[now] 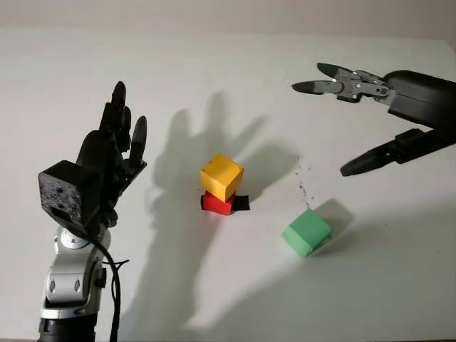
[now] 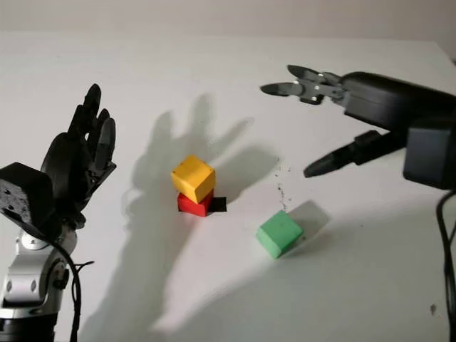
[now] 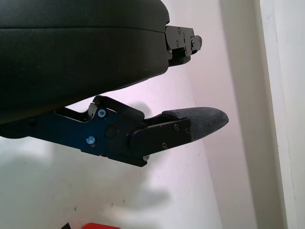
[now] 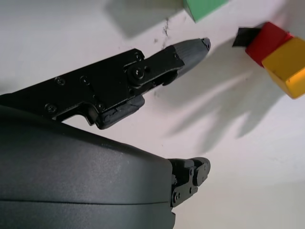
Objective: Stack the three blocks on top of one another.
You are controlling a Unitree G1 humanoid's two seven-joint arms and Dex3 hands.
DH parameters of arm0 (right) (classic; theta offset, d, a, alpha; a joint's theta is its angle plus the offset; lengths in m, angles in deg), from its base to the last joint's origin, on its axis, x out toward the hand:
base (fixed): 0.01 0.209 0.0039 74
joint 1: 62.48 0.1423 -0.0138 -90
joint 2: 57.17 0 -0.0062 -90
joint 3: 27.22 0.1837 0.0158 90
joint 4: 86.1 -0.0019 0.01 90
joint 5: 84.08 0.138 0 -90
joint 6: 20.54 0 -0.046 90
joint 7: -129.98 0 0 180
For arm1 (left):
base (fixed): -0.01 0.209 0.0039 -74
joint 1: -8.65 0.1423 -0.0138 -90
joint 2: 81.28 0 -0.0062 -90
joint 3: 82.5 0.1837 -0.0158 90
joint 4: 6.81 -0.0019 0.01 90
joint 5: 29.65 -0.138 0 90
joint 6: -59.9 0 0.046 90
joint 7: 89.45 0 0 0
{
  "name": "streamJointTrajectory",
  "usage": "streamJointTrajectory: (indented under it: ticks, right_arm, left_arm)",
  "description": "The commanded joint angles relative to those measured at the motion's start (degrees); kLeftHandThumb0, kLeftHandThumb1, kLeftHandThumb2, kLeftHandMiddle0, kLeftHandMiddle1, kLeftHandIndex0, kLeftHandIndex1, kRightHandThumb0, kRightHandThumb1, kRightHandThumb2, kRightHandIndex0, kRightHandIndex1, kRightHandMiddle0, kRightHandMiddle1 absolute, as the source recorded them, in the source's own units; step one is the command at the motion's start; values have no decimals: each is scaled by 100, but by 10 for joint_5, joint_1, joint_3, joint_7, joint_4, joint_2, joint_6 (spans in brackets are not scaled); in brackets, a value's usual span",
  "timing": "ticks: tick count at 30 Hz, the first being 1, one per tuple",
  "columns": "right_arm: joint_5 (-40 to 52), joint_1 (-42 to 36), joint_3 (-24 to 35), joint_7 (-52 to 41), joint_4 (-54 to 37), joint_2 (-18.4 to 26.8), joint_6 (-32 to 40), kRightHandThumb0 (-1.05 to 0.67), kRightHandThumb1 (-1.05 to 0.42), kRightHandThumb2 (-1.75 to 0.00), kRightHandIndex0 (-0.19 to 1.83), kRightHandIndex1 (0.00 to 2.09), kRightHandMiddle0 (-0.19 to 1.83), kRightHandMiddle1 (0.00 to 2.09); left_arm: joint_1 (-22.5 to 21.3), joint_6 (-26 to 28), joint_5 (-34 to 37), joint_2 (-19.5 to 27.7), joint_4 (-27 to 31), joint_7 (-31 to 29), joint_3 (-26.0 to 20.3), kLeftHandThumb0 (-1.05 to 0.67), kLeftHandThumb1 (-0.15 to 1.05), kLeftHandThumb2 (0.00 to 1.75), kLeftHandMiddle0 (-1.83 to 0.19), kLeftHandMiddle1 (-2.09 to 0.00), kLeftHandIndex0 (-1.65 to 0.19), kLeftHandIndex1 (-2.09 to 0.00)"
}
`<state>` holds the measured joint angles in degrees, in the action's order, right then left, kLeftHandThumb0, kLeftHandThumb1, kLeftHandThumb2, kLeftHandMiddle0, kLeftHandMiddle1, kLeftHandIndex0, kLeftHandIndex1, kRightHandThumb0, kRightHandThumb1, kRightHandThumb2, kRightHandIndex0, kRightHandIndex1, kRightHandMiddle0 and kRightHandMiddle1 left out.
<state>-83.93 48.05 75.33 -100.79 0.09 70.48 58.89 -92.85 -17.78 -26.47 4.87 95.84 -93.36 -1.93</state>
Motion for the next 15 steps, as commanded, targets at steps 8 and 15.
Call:
streamJointTrajectory:
  ticks: [8, 15]
  right_arm:
    - [3, -143, 52, 9, -101, 7, -76, -64, -98, -6, -11, 3, 24, 8]
    - [-42, -208, 43, 62, -121, -16, -123, -63, -95, -5, -15, 4, 21, 6]
  left_arm:
    - [-1, 1, 5, 2, 5, -1, -2, -65, 105, 61, 8, -5, 8, -5]
    - [-7, -1, 3, 3, -7, -1, -2, -68, 105, 59, 7, -6, 7, -6]
